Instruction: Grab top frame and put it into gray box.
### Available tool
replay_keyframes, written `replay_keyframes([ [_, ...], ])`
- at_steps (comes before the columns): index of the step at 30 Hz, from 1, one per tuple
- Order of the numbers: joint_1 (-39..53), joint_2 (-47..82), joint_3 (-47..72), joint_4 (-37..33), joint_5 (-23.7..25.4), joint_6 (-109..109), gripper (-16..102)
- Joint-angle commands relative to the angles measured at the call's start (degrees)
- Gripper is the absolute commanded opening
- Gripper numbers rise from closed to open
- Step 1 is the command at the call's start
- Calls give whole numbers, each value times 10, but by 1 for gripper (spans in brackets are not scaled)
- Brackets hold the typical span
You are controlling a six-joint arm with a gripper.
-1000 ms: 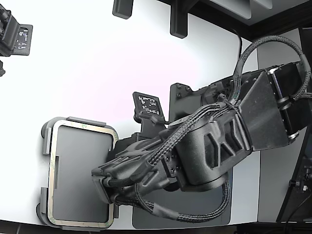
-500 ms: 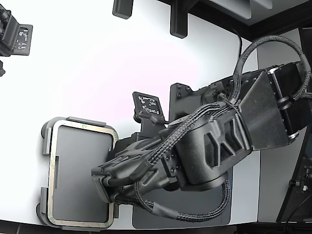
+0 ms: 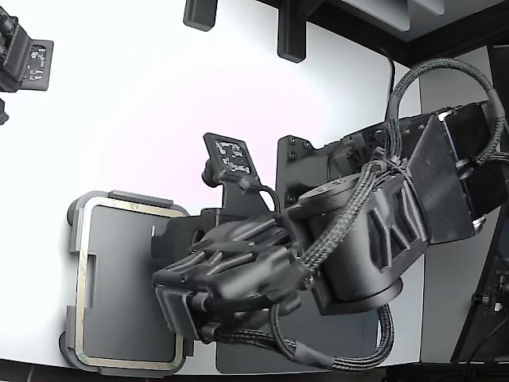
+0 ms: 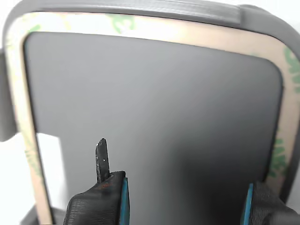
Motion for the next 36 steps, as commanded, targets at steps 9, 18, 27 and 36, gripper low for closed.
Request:
replay_keyframes([
  [9, -26, 257, 280, -342, 202, -584, 100],
  [18, -140, 571, 549, -410, 69, -911, 100],
  [27, -280, 819, 759, -396, -69, -1059, 100],
  [36, -283, 957, 881, -386, -67, -1070, 100],
])
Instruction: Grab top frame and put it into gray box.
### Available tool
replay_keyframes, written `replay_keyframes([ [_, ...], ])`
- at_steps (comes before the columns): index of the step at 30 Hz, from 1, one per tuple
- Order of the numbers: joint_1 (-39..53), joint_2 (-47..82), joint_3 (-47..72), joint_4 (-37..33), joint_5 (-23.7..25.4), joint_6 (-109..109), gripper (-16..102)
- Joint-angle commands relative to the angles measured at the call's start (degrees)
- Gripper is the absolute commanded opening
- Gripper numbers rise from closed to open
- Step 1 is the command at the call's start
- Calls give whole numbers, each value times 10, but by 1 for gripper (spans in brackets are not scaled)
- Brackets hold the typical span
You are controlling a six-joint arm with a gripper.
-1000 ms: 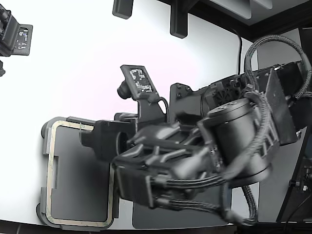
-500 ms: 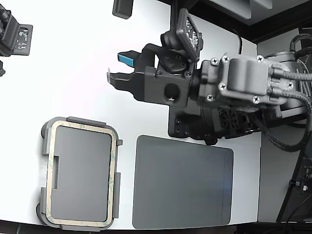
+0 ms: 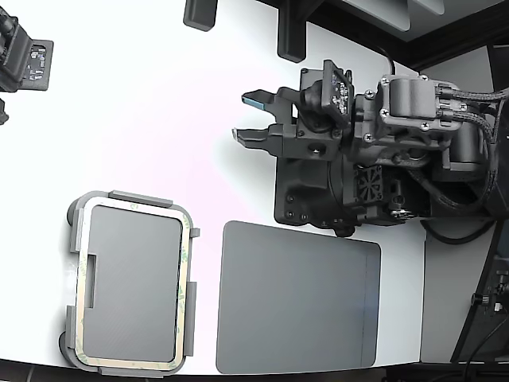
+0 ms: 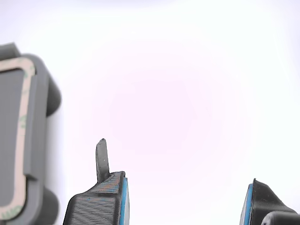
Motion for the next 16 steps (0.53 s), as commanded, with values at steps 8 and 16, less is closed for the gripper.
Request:
replay_keyframes([
  [8, -8, 29, 1, -6, 4, -5, 100],
  [16, -8, 29, 1, -6, 4, -5, 100],
])
